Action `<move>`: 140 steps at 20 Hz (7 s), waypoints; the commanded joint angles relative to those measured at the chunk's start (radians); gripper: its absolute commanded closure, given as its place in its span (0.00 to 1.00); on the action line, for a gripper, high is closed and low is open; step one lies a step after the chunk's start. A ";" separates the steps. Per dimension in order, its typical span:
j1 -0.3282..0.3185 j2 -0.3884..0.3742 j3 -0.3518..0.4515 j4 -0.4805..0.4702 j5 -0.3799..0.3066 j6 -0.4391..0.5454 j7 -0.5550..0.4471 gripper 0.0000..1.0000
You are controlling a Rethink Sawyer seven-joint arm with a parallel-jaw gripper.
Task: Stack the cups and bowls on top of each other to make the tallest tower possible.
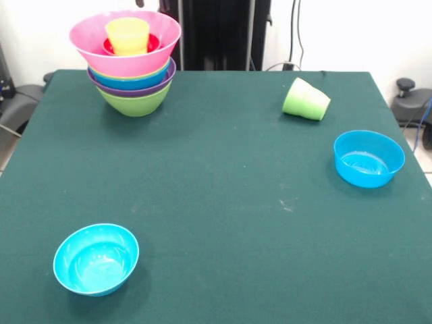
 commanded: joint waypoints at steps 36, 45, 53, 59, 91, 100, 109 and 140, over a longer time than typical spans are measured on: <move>0.543 0.245 -0.041 -0.430 0.071 0.195 0.113 0.00; 0.687 0.298 -0.145 -0.473 0.090 0.135 0.215 0.00; 0.714 0.324 -0.178 -0.485 0.123 0.111 0.200 0.00; 0.723 0.351 -0.188 -0.529 0.133 0.112 0.163 0.00; 0.817 0.406 -0.207 -0.747 0.203 0.275 0.152 0.00; 0.835 0.472 -0.231 -0.749 0.203 0.175 0.146 0.00; 0.892 0.558 -0.278 -0.790 0.206 0.119 0.201 0.00; 0.991 0.533 -0.356 -0.783 0.309 0.116 0.198 0.00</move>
